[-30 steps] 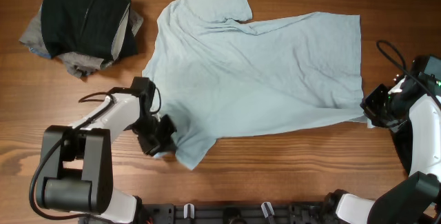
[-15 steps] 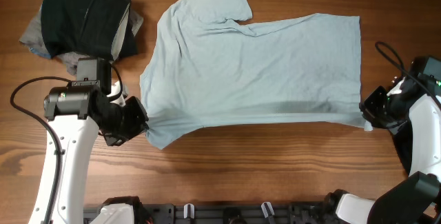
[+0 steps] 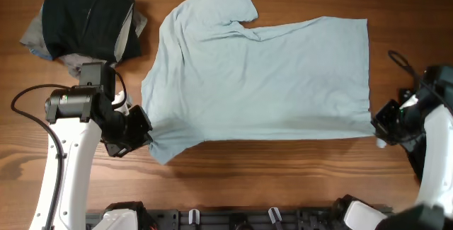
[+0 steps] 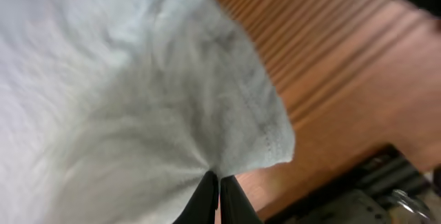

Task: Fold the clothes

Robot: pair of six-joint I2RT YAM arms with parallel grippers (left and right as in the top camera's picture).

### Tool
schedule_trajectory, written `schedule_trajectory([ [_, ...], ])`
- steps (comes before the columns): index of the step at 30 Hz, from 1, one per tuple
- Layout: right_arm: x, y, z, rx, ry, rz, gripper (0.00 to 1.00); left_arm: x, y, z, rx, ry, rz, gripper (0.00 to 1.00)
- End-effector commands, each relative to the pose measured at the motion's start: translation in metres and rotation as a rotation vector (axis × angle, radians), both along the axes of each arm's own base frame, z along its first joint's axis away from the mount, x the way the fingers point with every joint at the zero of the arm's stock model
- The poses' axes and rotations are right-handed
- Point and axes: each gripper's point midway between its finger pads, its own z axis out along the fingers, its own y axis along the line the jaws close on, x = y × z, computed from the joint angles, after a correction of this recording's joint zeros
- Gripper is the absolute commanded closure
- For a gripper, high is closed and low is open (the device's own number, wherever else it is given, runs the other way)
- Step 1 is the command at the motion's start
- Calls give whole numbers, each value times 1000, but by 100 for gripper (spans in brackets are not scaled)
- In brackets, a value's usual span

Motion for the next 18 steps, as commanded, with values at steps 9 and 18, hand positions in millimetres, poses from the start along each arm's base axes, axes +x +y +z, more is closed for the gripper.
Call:
schedule_trajectory([
  [9, 6, -23, 84, -234, -305, -84, 96, 6, 8, 7, 49, -58, -21, 96],
  [18, 36, -38, 36, -156, -167, -76, 96, 60, -18, 18, 1, -307, -103, 96],
])
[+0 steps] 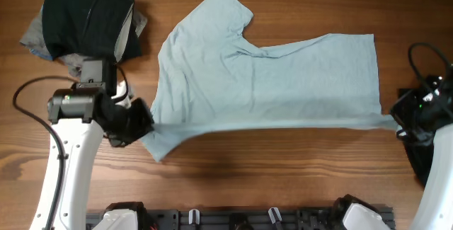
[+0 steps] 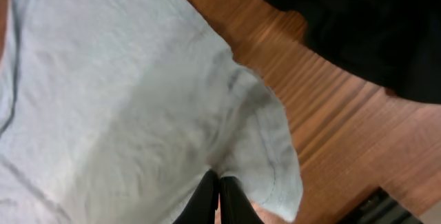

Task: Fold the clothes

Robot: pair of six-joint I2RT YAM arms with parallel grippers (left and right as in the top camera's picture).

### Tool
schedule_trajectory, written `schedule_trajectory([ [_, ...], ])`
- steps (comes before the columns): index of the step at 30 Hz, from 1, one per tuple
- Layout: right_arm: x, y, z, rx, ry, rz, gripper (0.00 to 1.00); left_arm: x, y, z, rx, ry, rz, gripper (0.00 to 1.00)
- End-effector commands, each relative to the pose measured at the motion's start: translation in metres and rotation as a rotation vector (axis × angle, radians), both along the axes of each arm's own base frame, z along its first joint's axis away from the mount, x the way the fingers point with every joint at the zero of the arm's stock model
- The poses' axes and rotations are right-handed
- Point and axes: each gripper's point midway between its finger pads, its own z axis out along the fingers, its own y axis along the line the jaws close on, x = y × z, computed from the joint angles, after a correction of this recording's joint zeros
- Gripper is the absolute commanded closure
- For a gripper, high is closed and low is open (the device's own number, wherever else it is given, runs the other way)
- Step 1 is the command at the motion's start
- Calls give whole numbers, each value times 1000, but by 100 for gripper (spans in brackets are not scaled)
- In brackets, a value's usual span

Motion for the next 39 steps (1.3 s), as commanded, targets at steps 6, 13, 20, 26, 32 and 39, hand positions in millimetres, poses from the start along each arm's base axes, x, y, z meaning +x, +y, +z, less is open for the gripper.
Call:
schedule_trajectory([
  [6, 30, -22, -34, 11, 54, -27, 96, 57, -26, 16, 44, -263, -123, 96],
  [13, 49, -31, -56, 19, 62, -25, 96, 94, -42, -12, 73, -290, -211, 96],
  [20, 58, -36, -72, 26, 74, -26, 95, 129, -48, -36, 77, -330, -234, 96],
  [26, 73, -43, -71, 2, 21, -23, 89, 154, -52, -29, 81, -438, -251, 72],
  [32, 68, -40, -73, 8, 42, 4, 12, 128, -38, -45, 121, -305, -239, 39],
  [39, 56, -15, -77, 125, 83, 77, 12, 76, -22, -80, 180, -92, -349, 48],
])
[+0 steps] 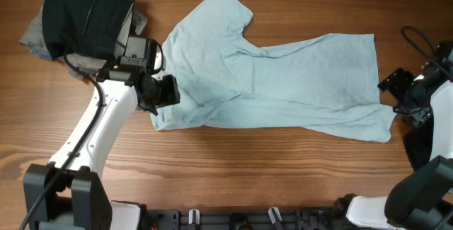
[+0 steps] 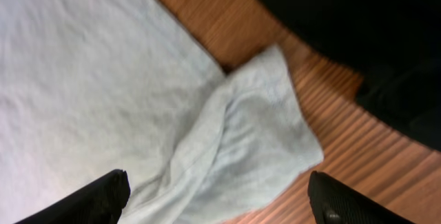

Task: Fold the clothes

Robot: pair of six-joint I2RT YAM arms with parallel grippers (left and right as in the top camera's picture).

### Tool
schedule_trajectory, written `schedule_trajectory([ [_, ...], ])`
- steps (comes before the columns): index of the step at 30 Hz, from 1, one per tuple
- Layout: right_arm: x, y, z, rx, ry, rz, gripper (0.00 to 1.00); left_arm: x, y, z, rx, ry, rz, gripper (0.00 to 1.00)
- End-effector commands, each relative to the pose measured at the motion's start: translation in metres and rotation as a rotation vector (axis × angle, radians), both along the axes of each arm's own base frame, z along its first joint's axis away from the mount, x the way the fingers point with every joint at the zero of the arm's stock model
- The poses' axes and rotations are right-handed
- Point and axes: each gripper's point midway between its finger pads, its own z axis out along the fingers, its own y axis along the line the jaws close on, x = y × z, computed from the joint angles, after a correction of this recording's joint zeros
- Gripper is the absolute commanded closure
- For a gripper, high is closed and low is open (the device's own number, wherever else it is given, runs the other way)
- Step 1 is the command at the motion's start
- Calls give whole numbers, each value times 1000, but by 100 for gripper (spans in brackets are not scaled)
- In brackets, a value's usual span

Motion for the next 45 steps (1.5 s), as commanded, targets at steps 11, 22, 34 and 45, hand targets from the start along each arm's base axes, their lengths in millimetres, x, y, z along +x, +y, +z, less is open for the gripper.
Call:
schedule_trajectory([
  [11, -19, 21, -22, 94, 71, 58, 14, -26, -11, -70, -50, 184, -178, 60],
  [22, -22, 22, -28, 99, 80, 58, 16, -17, 76, -41, 151, 203, 111, 96],
  [34, -38, 41, -61, 156, 94, 141, 15, -12, 99, -41, 152, 189, 223, 96],
  [45, -16, 40, -63, 156, -11, 144, 26, -22, 125, -41, 200, 229, 382, 96],
])
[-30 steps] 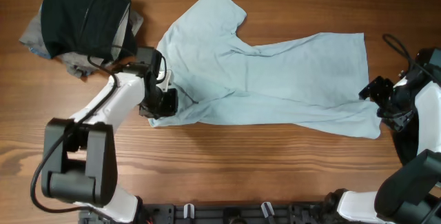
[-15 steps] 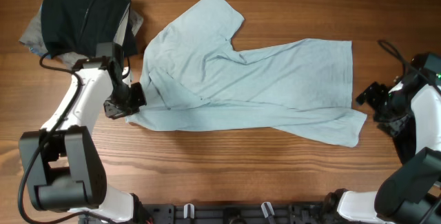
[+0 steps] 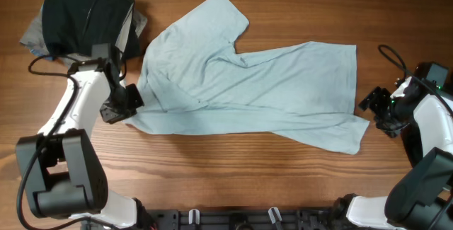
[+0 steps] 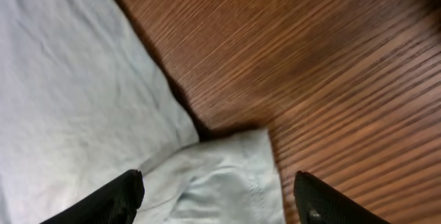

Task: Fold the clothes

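Observation:
A light blue T-shirt (image 3: 248,88) lies across the middle of the table, its lower half doubled up over the body and one sleeve (image 3: 226,14) pointing to the far side. My left gripper (image 3: 126,104) sits at the shirt's left edge, shut on the cloth there. Just right of the shirt's lower right corner (image 3: 350,134) is my right gripper (image 3: 369,106). In the right wrist view that gripper (image 4: 217,196) is open, its fingers (image 4: 124,193) wide apart over the loose hem corner (image 4: 227,176), with nothing gripped.
A pile of dark and grey clothes (image 3: 85,18) lies at the far left corner. A black cable (image 3: 393,56) loops at the right edge. A black rail (image 3: 233,219) runs along the front edge. Bare wood (image 4: 331,58) shows to the right of the shirt.
The left gripper has moved left and a little nearer, and the whole shirt has shifted left with it. The open right gripper has come in closer to the shirt's right corner.
Both grippers first held the shirt's near edge, at the left sleeve side and the right hem corner. Then that edge was lifted and taut. Then it lay folded over the body, with the right gripper open. Now the shirt sits further left.

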Robot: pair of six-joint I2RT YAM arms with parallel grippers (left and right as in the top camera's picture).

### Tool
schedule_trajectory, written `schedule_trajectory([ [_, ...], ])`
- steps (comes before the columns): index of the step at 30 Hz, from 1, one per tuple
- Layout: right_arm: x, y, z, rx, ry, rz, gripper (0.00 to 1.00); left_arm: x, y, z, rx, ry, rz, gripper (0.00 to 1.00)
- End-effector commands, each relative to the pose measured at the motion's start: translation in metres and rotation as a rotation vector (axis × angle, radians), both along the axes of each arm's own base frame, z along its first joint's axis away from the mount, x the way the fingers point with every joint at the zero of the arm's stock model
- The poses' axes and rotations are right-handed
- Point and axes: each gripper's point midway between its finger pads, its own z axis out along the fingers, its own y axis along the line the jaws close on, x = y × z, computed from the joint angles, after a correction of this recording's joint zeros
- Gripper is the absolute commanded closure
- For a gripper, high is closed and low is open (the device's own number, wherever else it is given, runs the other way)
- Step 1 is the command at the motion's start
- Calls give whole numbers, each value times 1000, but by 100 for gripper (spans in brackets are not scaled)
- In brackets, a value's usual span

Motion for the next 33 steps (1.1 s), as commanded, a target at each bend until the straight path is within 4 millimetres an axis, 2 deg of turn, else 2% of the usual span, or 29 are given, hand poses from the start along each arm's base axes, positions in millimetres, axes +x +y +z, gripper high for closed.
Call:
schedule_trajectory([
  [1, -3, 6, -5, 33, 12, 10, 25, -2, 17, 9, 48, -6, 91, 96],
  [3, -6, 7, -5, 36, 22, 12, 23, -2, 17, 9, 32, -8, 107, 96],
  [6, -5, 6, -5, 35, 19, 9, 22, 9, -8, 11, -120, -59, -65, 70],
  [7, -4, 6, -5, 34, 15, 8, 22, 13, -21, 14, -195, -84, -113, 66],
  [9, -4, 6, -5, 35, 16, 2, 22, 22, -34, 22, -270, -130, -168, 59],
  [12, -4, 6, -5, 36, 17, 2, 22, 33, -35, 28, -275, -180, -210, 51],
  [14, -4, 6, -5, 35, 17, 2, 22, 44, -38, 29, -286, -225, -219, 51],
  [15, -4, 6, -5, 35, 16, 2, 22, 49, -40, 30, -295, -246, -226, 56],
  [17, -4, 6, -5, 35, 16, 2, 22, 57, -49, 28, -309, -283, -253, 56],
  [19, -4, 6, -5, 35, 16, 2, 23, 58, -64, 18, -314, -274, -295, 48],
  [23, -4, 6, -5, 36, 17, 2, 23, 56, -78, -5, -322, -216, -331, 50],
  [25, -4, 6, -5, 36, 17, 2, 23, 53, -77, -18, -301, -176, -333, 55],
  [27, -5, 7, -5, 38, 21, 2, 23, 49, -73, -30, -286, -136, -323, 56],
  [33, -6, 7, -5, 38, 22, 2, 23, 49, -70, -32, -276, -129, -315, 51],
])
